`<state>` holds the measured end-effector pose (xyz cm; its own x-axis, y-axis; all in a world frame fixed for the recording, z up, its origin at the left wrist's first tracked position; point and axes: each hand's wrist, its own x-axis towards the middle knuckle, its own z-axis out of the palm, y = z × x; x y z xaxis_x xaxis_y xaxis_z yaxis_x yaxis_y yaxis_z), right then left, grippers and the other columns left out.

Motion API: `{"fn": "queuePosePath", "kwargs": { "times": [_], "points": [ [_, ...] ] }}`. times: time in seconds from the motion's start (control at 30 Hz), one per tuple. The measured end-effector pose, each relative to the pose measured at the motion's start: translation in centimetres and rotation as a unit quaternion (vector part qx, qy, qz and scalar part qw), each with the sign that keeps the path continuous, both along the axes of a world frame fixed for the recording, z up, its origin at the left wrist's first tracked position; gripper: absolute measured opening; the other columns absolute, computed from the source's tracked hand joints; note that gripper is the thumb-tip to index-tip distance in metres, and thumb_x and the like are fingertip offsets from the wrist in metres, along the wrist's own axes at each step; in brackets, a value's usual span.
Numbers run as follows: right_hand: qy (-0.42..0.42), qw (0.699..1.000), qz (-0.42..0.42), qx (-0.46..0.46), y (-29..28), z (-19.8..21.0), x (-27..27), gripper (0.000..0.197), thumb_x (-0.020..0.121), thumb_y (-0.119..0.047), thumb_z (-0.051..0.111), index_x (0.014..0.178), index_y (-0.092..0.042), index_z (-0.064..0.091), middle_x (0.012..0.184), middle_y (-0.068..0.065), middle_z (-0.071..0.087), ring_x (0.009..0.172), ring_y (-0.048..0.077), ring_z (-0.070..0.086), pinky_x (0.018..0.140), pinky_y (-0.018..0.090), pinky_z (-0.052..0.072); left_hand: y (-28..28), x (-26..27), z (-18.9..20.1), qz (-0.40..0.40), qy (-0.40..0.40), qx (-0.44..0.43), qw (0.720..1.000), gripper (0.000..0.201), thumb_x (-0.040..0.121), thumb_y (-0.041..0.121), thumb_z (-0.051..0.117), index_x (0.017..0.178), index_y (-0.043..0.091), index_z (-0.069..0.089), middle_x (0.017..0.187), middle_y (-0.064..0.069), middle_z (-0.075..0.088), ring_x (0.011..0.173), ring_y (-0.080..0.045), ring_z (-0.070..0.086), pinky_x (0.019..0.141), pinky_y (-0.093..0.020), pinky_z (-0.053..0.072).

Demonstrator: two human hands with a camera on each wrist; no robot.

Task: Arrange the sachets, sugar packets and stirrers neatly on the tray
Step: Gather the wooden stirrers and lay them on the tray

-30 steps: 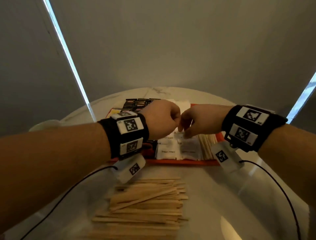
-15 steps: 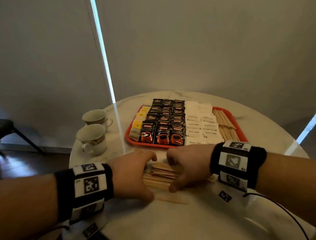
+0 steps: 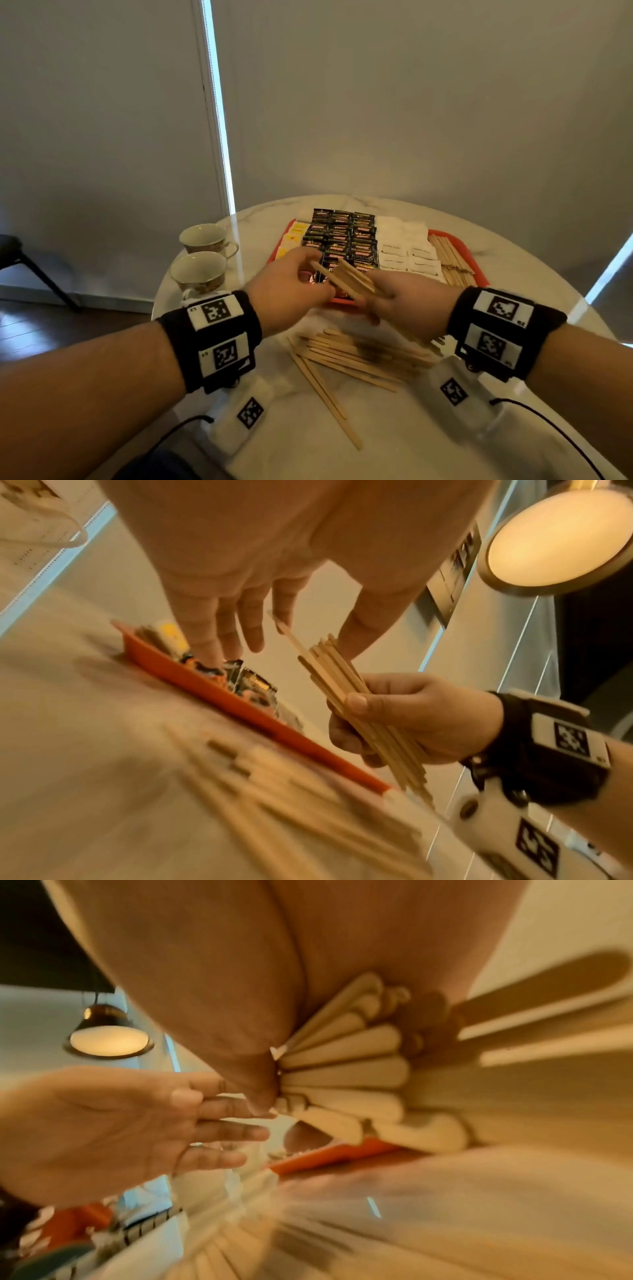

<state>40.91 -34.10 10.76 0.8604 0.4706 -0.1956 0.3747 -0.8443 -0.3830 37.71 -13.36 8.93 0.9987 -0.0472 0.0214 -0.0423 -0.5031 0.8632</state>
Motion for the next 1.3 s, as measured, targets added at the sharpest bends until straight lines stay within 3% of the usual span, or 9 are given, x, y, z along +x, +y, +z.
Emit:
{"fn": "queuePosePath", "kwargs": {
  "times": [0.1, 0.2, 0.3, 0.67, 0.8, 0.9, 1.1, 1.2, 1.3],
  "points": [
    [0.018, 0.993, -0.015, 0.113, 0.1, 0.9, 0.3, 0.012, 0.104, -0.044, 0.049, 0.107, -0.033, 0.055, 0.090, -0.004, 0.070, 0.076, 0.013, 0.066, 0.070, 0.029, 0.057, -1.2, 1.3, 1.9, 0.014, -0.091, -0.078, 0.993, 0.053, 0.096, 0.026, 0.071, 0.145, 0.028, 0.051, 0.130, 0.010, 0.062, 0.118, -0.011, 0.063, 0.104, -0.036, 0.053],
    [0.113, 0.946, -0.056, 0.298, 0.7, 1.0, 0.8, 0.022, 0.099, -0.039, 0.061, 0.114, -0.023, 0.056, 0.078, 0.003, 0.065, 0.066, 0.022, 0.065, 0.068, 0.039, 0.062, -2.4, 3.1, 3.9, -0.007, -0.145, -0.127, 0.981, 0.057, 0.098, 0.008, 0.066, 0.150, 0.022, 0.048, 0.131, 0.009, 0.063, 0.113, -0.009, 0.069, 0.094, -0.022, 0.057],
    [0.120, 0.907, -0.080, 0.396, 1.2, 1.4, 1.5, 0.029, 0.097, -0.035, 0.066, 0.111, -0.013, 0.054, 0.066, 0.002, 0.052, 0.051, 0.018, 0.050, 0.052, 0.033, 0.052, -3.2, 5.2, 5.3, -0.026, -0.186, -0.122, 0.975, 0.065, 0.096, 0.004, 0.066, 0.153, 0.024, 0.042, 0.129, 0.008, 0.065, 0.106, -0.012, 0.073, 0.088, -0.026, 0.060],
    [0.196, 0.837, -0.110, 0.498, 1.4, 1.5, 5.4, 0.028, 0.098, -0.034, 0.064, 0.081, -0.015, 0.052, 0.055, 0.002, 0.043, 0.043, 0.015, 0.038, 0.041, 0.025, 0.040, -4.5, 10.7, 5.0, -0.057, -0.234, -0.143, 0.960, 0.021, 0.100, 0.012, 0.065, 0.115, 0.018, 0.078, 0.106, 0.003, 0.079, 0.101, -0.008, 0.075, 0.092, -0.037, 0.062],
    [0.182, 0.849, -0.085, 0.489, 0.8, 1.5, 7.2, 0.026, 0.097, -0.032, 0.064, 0.081, -0.013, 0.055, 0.054, 0.002, 0.043, 0.045, 0.016, 0.039, 0.046, 0.028, 0.041, -4.1, 12.0, 5.4, -0.147, -0.180, -0.237, 0.943, 0.023, 0.098, 0.008, 0.065, 0.119, 0.010, 0.072, 0.112, -0.009, 0.078, 0.109, -0.024, 0.074, 0.096, -0.044, 0.060],
    [0.157, 0.845, -0.062, 0.507, 0.6, 2.0, 8.8, 0.026, 0.095, -0.033, 0.066, 0.079, -0.015, 0.058, 0.054, 0.001, 0.044, 0.044, 0.017, 0.040, 0.047, 0.029, 0.042, -4.0, 13.5, 5.2, -0.164, -0.171, -0.307, 0.922, 0.033, 0.092, 0.028, 0.068, 0.122, 0.014, 0.071, 0.118, -0.012, 0.076, 0.114, -0.029, 0.072, 0.099, -0.046, 0.058],
    [0.081, 0.740, 0.035, 0.667, 0.8, 4.5, 11.7, 0.036, 0.088, -0.038, 0.067, 0.067, -0.014, 0.050, 0.050, 0.002, 0.035, 0.041, 0.016, 0.035, 0.045, 0.027, 0.037, -5.4, 15.9, 2.3, -0.148, 0.023, -0.534, 0.832, 0.076, 0.097, 0.062, 0.040, 0.143, 0.004, 0.055, 0.122, -0.018, 0.072, 0.095, -0.028, 0.073, 0.084, -0.040, 0.059],
    [0.018, 0.716, 0.062, 0.695, 1.1, 4.1, 12.6, 0.045, 0.087, -0.035, 0.069, 0.064, -0.010, 0.041, 0.050, 0.003, 0.037, 0.044, 0.020, 0.039, 0.050, 0.032, 0.043, -5.5, 16.3, 0.2, -0.158, 0.108, -0.568, 0.800, 0.088, 0.097, 0.075, 0.029, 0.145, 0.005, 0.054, 0.134, -0.021, 0.067, 0.124, -0.038, 0.064, 0.113, -0.057, 0.044],
    [-0.009, 0.737, 0.058, 0.673, 1.4, 2.8, 13.5, 0.041, 0.081, -0.036, 0.075, 0.066, -0.010, 0.047, 0.056, 0.002, 0.047, 0.055, 0.022, 0.050, 0.061, 0.038, 0.049, -5.3, 16.4, -0.7, -0.194, 0.151, -0.596, 0.764, 0.098, 0.090, 0.084, 0.030, 0.149, 0.010, 0.052, 0.147, -0.023, 0.057, 0.139, -0.042, 0.052, 0.120, -0.061, 0.032]
  ]
}}
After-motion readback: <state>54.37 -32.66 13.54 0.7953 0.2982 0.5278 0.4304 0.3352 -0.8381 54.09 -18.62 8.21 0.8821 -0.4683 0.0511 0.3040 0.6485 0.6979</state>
